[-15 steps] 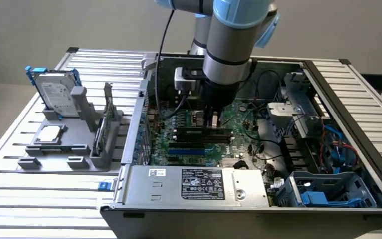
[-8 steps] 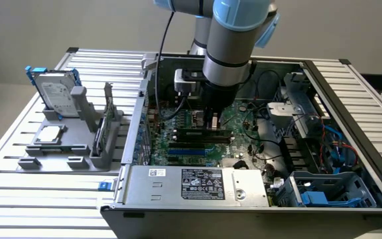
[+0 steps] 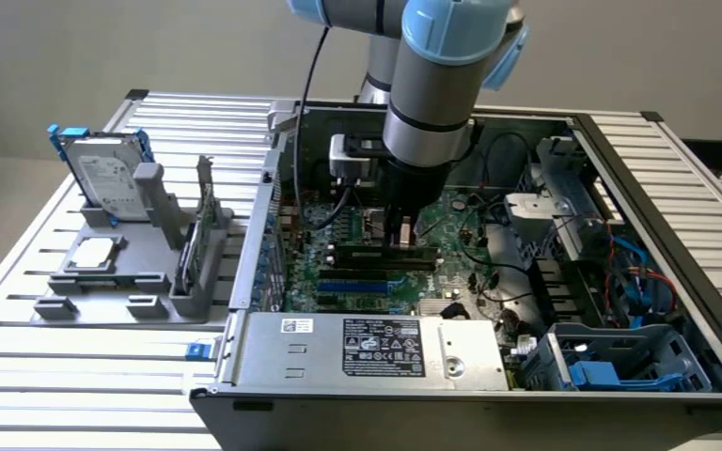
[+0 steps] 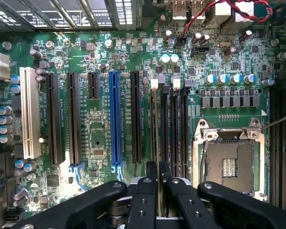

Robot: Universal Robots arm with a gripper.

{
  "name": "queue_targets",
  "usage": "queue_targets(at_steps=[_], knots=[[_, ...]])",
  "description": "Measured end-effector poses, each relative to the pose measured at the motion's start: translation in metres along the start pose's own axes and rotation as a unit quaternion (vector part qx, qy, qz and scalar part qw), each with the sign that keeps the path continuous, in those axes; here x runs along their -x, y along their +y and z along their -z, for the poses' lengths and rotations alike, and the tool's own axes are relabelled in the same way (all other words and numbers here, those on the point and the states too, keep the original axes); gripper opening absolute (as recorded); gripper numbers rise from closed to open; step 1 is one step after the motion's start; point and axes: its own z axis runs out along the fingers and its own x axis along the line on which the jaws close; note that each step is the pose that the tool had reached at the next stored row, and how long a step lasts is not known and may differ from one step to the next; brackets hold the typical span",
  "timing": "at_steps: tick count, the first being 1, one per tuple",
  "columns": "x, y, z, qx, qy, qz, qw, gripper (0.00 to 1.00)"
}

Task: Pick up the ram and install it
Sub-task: 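Insert the ram into the slot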

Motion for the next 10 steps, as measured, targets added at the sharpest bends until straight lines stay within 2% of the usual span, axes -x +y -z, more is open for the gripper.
queue_targets(at_steps=[10], knots=[[0.0,-0.0001,-0.0021,0.0,-0.0002,-0.002,1.0,0.15]])
